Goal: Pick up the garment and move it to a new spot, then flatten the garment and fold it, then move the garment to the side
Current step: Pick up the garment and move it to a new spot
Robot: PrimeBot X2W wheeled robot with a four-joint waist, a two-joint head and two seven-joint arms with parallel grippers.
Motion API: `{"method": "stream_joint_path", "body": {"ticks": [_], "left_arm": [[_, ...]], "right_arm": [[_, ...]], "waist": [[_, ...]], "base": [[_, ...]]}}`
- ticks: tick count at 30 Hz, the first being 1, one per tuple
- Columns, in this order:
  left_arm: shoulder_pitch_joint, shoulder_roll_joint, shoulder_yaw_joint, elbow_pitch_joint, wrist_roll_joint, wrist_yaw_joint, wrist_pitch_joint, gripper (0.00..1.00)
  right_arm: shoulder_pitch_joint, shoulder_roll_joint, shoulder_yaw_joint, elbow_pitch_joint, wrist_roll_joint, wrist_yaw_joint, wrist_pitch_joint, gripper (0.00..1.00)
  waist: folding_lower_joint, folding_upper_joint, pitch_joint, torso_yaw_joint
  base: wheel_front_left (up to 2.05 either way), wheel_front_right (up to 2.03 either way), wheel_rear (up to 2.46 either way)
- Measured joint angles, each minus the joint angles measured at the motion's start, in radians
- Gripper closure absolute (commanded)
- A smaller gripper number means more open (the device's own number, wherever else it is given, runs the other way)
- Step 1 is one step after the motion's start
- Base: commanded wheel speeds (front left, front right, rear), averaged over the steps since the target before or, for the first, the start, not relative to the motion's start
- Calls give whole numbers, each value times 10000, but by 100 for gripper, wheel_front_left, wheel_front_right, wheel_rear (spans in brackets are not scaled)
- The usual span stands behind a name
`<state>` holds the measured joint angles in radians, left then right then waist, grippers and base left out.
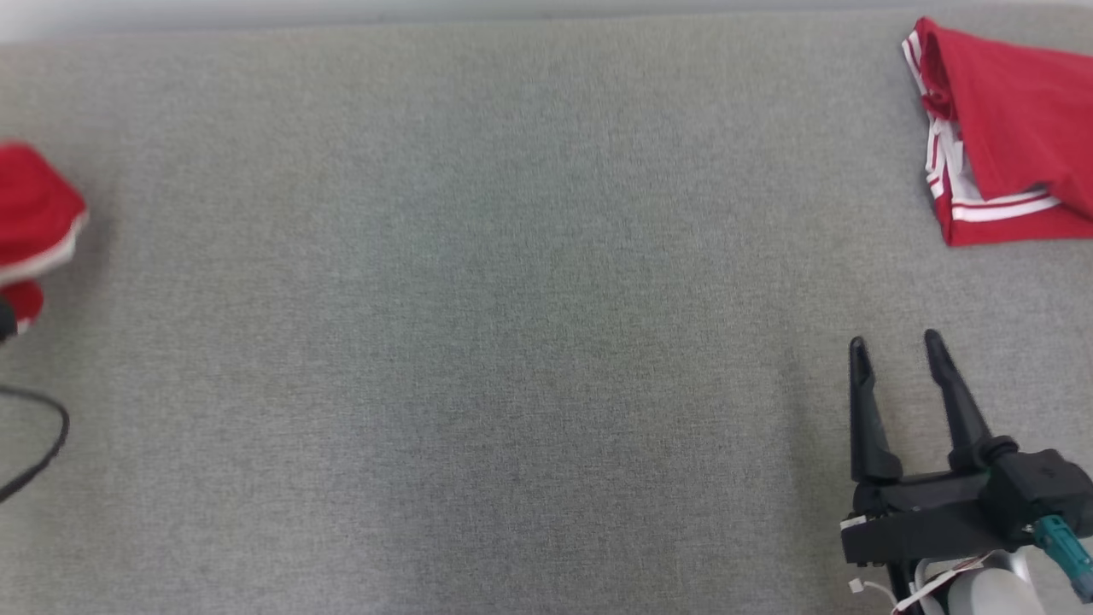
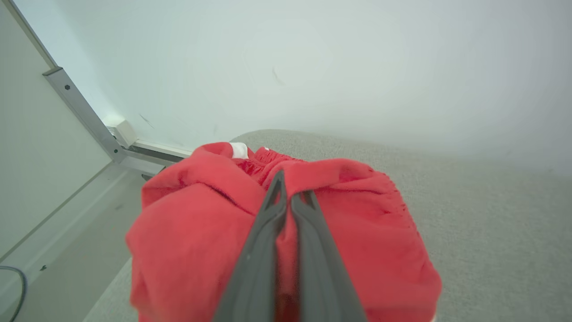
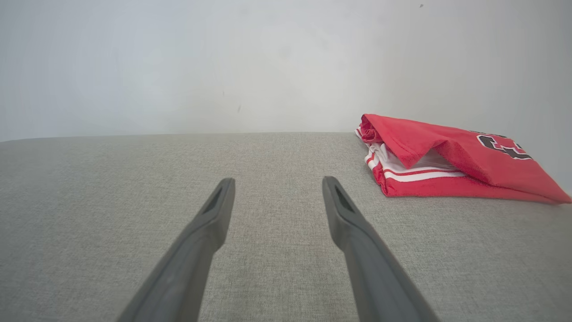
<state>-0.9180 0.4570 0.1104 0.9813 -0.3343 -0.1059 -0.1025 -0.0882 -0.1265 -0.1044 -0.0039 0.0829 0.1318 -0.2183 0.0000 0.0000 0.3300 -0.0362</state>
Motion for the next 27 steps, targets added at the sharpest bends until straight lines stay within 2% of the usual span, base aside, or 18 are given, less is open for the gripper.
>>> {"method": "stream_joint_path", "body": {"ticks": [6, 12, 20, 27], "left_arm": [[-538, -46, -635, -1409, 205, -167, -443, 100], [-955, -332, -1404, -3262, 161, -188, -13, 100], [-1177, -1210, -2401, -5745, -198, -234, 1068, 100], [-1061, -2211, -3179, -7173, -288, -79, 1632, 100]], "right_arm": [[24, 151, 176, 529, 215, 0, -194, 0], [18, 362, 326, 972, 349, 0, -339, 0], [-32, 598, 477, 1475, 579, 0, -426, 0], [-40, 692, 374, 1396, 748, 0, -433, 0]], "waist": [[0, -1, -551, 44], [-1, -1, -1053, -156], [-1, -1, -1367, -1030], [-1, -1, -1516, -1944]], "base": [[0, 0, 0], [0, 0, 0], [0, 0, 0], [0, 0, 0]]}}
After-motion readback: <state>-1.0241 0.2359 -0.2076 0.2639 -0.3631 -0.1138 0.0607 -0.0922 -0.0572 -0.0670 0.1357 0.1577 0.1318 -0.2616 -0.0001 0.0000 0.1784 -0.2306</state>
